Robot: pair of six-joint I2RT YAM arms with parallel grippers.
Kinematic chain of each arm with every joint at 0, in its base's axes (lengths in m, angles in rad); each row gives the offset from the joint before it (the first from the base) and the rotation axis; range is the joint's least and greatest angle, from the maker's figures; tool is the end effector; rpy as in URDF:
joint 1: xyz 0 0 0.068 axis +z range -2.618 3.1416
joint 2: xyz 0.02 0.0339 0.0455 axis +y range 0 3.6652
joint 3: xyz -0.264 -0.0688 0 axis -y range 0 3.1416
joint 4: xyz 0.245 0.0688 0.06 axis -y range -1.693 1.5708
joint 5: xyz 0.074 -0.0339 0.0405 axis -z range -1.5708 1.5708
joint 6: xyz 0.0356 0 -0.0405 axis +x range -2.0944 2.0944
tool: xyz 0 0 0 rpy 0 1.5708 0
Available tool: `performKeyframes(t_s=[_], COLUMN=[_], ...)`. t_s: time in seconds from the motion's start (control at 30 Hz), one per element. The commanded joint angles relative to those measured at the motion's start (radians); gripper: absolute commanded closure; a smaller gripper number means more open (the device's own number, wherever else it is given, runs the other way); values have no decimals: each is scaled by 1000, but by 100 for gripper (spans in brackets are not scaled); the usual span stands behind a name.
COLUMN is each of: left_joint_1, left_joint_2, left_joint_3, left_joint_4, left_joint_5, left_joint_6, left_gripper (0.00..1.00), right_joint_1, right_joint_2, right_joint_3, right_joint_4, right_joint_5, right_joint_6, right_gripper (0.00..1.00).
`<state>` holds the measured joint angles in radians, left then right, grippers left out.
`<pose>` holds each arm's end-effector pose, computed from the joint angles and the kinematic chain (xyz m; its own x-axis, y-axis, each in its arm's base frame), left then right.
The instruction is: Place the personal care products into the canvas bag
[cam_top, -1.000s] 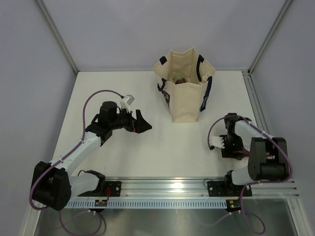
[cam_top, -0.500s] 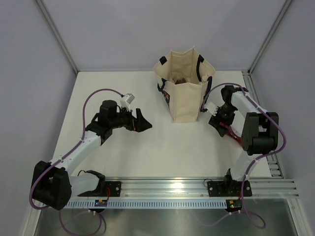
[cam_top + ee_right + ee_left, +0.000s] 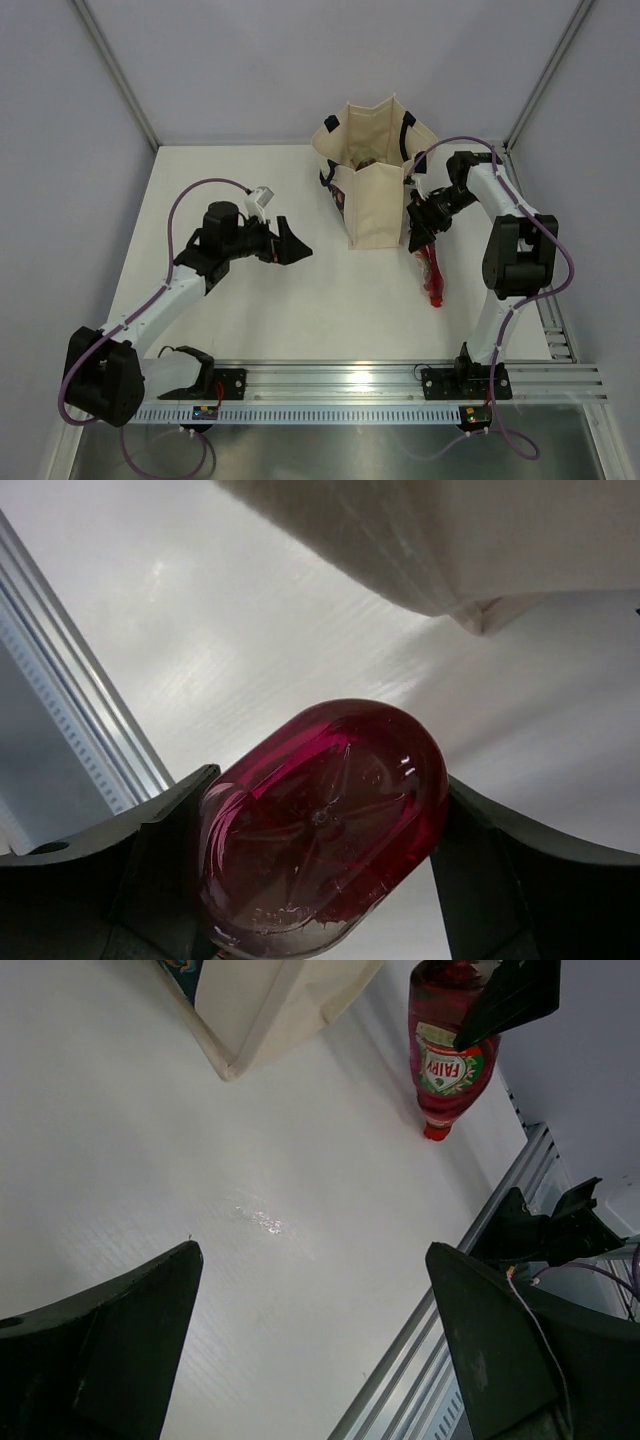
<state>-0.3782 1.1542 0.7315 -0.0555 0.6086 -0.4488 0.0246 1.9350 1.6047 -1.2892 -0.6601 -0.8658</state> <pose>0.2275 -0.1123 0.2616 -0.7214 -0.0964 -0.6857 0.5124 0.5918 -0.6223 0.3596 0.0307 0.2355 -0.6550 -0.6179 -0.4349 -0.7537 0.4935 0.4340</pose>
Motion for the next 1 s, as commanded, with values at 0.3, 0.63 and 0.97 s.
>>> performKeyframes(t_s=[0.3,0.63,0.97], left_joint_1=[-249,-574,-671], left_joint_2=[190,446,463], left_joint_3=[192,436,353], left_joint_4=[97,-27,-64], left_joint_5=[-160,-461,-707], left_joint_6=[-42,74,280], left_gripper=[1,1,1], right_joint_1=[12,20,31], right_joint_2=[-33,-47,-155], right_joint_3=[-71,-253,-315], right_joint_4=[79,281,285], right_joint_5=[-377,-363,-279], right_joint_6=[385,600,452], right_gripper=[100,100,98])
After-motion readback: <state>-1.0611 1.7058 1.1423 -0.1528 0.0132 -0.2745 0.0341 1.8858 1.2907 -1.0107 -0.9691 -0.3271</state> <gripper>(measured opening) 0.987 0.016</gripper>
